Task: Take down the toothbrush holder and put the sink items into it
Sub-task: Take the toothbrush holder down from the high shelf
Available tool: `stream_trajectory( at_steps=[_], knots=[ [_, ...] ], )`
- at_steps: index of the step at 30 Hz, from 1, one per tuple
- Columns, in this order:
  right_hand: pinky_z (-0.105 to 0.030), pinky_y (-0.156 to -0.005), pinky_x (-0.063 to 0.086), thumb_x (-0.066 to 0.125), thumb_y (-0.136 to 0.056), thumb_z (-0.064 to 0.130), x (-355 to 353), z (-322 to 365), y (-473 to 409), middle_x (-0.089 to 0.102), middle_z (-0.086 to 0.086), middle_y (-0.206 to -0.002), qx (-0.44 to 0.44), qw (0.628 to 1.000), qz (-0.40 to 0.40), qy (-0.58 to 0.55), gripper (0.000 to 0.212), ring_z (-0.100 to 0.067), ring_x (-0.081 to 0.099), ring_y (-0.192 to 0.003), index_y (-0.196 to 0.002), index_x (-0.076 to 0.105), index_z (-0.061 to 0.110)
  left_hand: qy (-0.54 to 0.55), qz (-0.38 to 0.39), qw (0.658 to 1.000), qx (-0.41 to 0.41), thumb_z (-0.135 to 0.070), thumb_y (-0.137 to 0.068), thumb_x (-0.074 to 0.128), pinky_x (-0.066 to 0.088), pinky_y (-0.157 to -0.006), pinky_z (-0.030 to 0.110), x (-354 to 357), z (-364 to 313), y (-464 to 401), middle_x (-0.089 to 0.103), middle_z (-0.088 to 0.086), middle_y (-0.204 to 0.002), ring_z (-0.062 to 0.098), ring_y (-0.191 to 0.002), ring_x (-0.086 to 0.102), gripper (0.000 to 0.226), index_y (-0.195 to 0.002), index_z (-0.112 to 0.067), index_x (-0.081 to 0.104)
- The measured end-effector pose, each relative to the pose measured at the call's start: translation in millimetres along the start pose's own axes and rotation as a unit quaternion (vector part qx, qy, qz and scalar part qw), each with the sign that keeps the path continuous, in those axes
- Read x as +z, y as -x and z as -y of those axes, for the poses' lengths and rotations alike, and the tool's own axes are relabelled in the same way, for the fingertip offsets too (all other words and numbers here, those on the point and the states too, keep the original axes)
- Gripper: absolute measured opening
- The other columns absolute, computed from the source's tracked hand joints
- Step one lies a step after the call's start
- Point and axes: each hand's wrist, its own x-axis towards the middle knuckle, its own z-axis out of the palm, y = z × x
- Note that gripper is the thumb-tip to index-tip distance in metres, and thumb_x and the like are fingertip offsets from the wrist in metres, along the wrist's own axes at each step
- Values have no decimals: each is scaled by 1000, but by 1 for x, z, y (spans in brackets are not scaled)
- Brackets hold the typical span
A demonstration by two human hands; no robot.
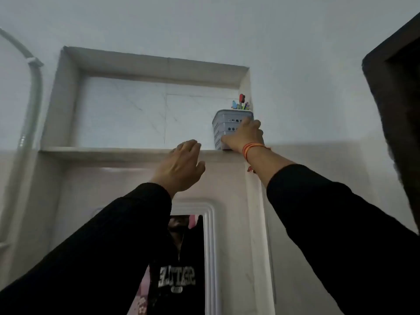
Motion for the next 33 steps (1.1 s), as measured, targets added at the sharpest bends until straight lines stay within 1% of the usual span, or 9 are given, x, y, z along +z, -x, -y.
stream_trajectory(
  at_steps=[4, 10, 13, 15, 18, 22, 26, 29, 33],
  knots=[
    [-43, -86, 48, 75, -58, 63, 23, 3, -23, 36, -16, -133, 34, 997, -61, 32, 107, -33, 39, -118, -141, 31, 11, -67, -16, 998, -11, -40, -105, 38, 19, -127, 42, 36, 10, -13, 27, 14, -168, 29, -156, 24, 67, -160, -4, 27],
    [-37, -73, 43, 82, -41, 65, 27, 11, -36, 40, -18, -128, 83, 993, -82, 19, 133, -29, 46, -109, -146, 22, 9, -115, -66, 991, 5, -42, -99, 38, 18, -128, 45, 63, 19, 2, 19, 13, -171, 30, -160, 14, 75, -162, -5, 21],
    [-47, -88, 50, 82, -49, 58, 34, 18, -33, 38, -21, -134, 70, 996, -62, 14, 136, -36, 47, -115, -153, 5, 16, -99, -51, 994, 8, -39, -97, 44, 22, -128, 44, 63, 21, 11, 11, 11, -173, 28, -161, 5, 78, -163, -6, 18],
    [-54, -96, 47, 81, -47, 61, 36, 19, -30, 40, -20, -136, 72, 996, -47, 2, 141, -38, 46, -119, -154, -1, 20, -87, -37, 995, 13, -38, -95, 46, 22, -128, 44, 58, 22, 17, 6, 10, -173, 27, -161, 1, 81, -164, -6, 16],
    [-46, -89, 51, 82, -40, 63, 26, 20, -22, 40, -17, -131, 80, 994, -39, -68, 142, -35, 51, -113, -153, 5, 21, -76, -5, 997, 24, -37, -96, 45, 16, -130, 41, 44, 26, 18, 3, 7, -174, 22, -161, -2, 81, -164, -8, 12],
    [-34, -65, 44, 84, -47, 56, -4, 29, 3, 38, -13, -127, 62, 989, -33, -133, 132, -31, 55, -103, -150, 7, 23, -43, 22, 998, 30, -33, -97, 47, 14, -129, 36, 22, 29, 20, 11, 6, -173, 20, -161, 6, 78, -164, -10, 17],
    [-38, -78, 54, 84, -49, 47, -45, 37, 40, 35, -13, -129, 62, 974, -7, -219, 133, -32, 54, -105, -150, 1, 23, -3, 46, 999, 13, -30, -96, 54, 29, -122, 36, -3, 26, 38, 31, 10, -167, 26, -153, 32, 71, -159, -8, 31],
    [-44, -94, 53, 85, -51, 44, -66, 35, 81, 33, -13, -140, 48, 970, 11, -237, 140, -30, 50, -113, -153, -10, 27, 42, 49, 998, -12, -30, -94, 56, 39, -115, 37, -13, 23, 67, 43, 7, -160, 26, -145, 43, 65, -154, -10, 40],
    [-43, -92, 54, 91, -44, 43, -69, 14, 155, 38, -11, -133, 39, 962, 55, -266, 141, -28, 53, -103, -148, -5, 47, 104, 84, 991, -29, -30, -95, 57, 43, -110, 38, -10, 11, 133, 49, 3, -154, 23, -141, 47, 58, -150, -17, 47]
  ],
)
